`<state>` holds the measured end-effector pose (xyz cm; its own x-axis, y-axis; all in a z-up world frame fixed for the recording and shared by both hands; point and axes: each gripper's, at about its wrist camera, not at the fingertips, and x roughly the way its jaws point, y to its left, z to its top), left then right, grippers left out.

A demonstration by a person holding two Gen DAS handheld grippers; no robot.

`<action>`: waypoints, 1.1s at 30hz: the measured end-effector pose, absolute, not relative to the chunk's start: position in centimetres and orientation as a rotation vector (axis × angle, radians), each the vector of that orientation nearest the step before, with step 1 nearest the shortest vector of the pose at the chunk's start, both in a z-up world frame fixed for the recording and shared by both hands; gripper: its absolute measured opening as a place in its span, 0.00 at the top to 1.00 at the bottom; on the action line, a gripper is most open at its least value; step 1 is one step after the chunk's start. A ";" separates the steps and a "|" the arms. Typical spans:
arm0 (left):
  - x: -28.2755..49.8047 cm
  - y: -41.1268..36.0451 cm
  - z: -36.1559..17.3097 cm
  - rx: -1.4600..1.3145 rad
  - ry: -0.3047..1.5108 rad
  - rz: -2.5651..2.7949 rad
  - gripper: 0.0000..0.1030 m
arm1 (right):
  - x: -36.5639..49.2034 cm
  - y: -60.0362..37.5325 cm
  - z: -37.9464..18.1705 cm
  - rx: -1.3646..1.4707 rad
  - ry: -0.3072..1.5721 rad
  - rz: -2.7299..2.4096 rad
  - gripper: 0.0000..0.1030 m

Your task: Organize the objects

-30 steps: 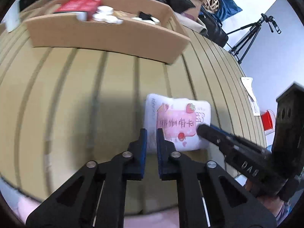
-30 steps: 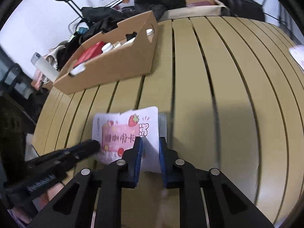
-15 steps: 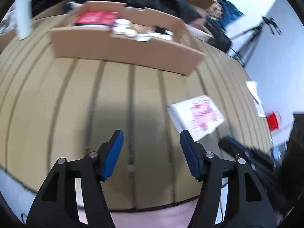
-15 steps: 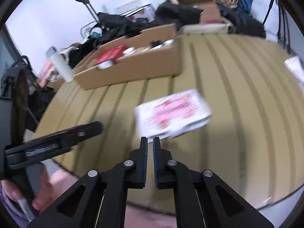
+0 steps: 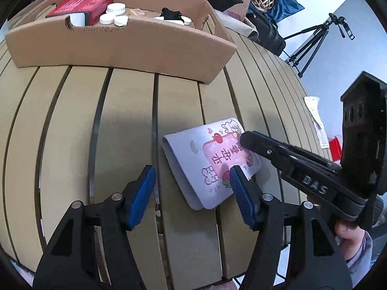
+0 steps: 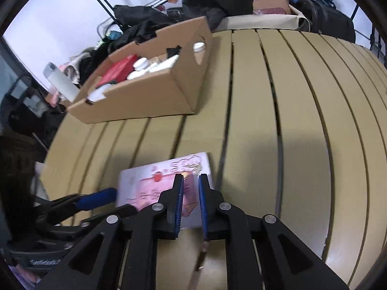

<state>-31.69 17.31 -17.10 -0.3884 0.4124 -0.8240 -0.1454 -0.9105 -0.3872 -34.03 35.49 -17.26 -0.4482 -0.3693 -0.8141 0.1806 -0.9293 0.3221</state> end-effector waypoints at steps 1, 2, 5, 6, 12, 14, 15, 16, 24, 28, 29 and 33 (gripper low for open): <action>-31.7 17.5 -17.3 -1.505 -0.354 2.332 0.64 | -34.0 35.4 -17.4 1.425 -0.249 -2.425 0.86; -31.7 17.7 -17.2 -1.492 -0.350 2.345 0.65 | -34.0 35.3 -17.5 1.421 -0.250 -2.426 0.86; -31.7 17.6 -17.1 -1.469 -0.353 2.361 0.73 | -33.7 35.2 -17.5 1.426 -0.265 -2.426 0.85; -31.6 17.5 -17.1 -1.469 -0.360 2.363 0.74 | -33.6 35.2 -17.4 1.421 -0.274 -2.416 0.83; -31.6 16.7 -17.7 -1.504 -0.412 2.338 0.72 | -32.8 37.1 -17.0 1.365 -0.426 -2.400 0.54; -31.5 16.8 -17.6 -1.502 -0.393 2.351 0.70 | -32.5 37.1 -16.7 1.361 -0.386 -2.430 0.22; -31.4 17.0 -17.5 -1.501 -0.382 2.355 0.69 | -32.5 36.9 -16.7 1.371 -0.371 -2.422 0.20; -31.4 17.1 -17.5 -1.499 -0.373 2.355 0.69 | -32.6 36.6 -16.8 1.390 -0.352 -2.409 0.20; -31.0 17.0 -16.3 -1.480 -0.363 2.374 0.88 | -32.5 33.6 -17.2 1.480 -0.132 -2.393 0.66; -31.3 15.3 -13.1 -1.398 -0.464 2.387 0.89 | -31.7 33.3 -14.5 1.422 -0.155 -2.428 0.71; -31.9 14.6 -11.5 -1.354 -0.511 2.375 0.89 | -31.8 33.4 -12.9 1.377 -0.169 -2.456 0.71; -37.1 13.0 -7.0 -1.291 -0.557 2.352 0.89 | -34.9 33.1 -7.2 1.241 -0.235 -2.508 0.71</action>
